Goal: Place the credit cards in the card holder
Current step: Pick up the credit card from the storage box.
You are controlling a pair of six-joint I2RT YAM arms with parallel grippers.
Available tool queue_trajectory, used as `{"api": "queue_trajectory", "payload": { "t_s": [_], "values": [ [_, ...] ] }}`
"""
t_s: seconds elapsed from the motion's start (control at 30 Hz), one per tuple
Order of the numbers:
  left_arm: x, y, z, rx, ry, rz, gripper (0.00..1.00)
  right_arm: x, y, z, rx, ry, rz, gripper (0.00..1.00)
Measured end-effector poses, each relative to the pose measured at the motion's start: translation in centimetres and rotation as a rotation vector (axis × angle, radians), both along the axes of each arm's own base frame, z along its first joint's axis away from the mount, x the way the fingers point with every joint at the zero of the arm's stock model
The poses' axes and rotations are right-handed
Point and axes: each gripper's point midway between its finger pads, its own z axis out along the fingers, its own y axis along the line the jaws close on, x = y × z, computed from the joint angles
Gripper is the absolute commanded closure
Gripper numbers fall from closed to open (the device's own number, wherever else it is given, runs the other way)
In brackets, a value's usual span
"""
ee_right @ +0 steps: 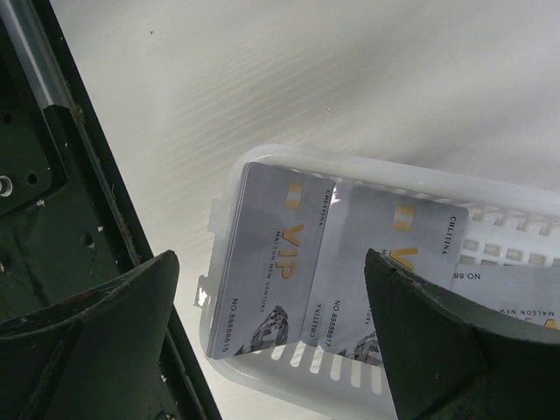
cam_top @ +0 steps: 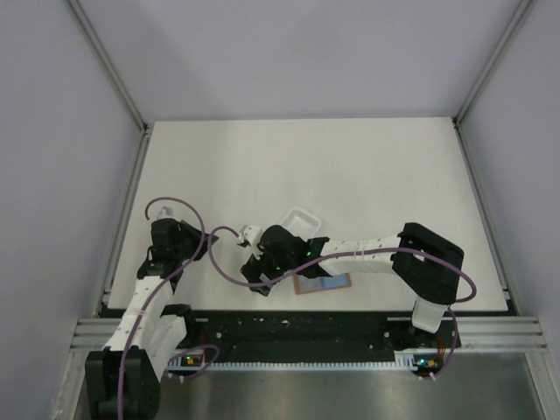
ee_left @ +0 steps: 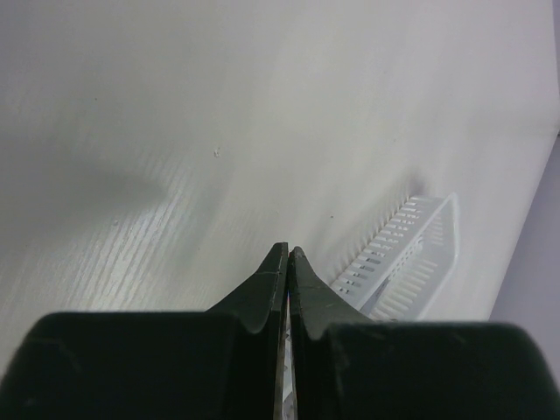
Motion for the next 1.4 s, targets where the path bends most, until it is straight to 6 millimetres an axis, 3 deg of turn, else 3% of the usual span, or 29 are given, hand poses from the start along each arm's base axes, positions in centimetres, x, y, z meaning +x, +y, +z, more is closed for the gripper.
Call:
{"api": "queue_trajectory", "payload": {
  "t_s": [0.67, 1.27, 1.4],
  "values": [
    [0.0, 0.0, 0.4, 0.007, -0.022, -0.009, 0.95, -1.2, 0.6, -0.2, 0.025, 0.067, 0.022, 0.78],
    [-0.2, 0.0, 0.1, 0.007, -0.018, -0.014, 0.96, -0.1, 1.2, 0.6, 0.052, 0.029, -0.026, 0.99],
    [-0.3, 0.0, 0.1, 0.007, -0.018, -0.016, 0.96, 0.1, 1.0, 0.5, 0.040, 0.028, -0.039, 1.00]
  ]
}}
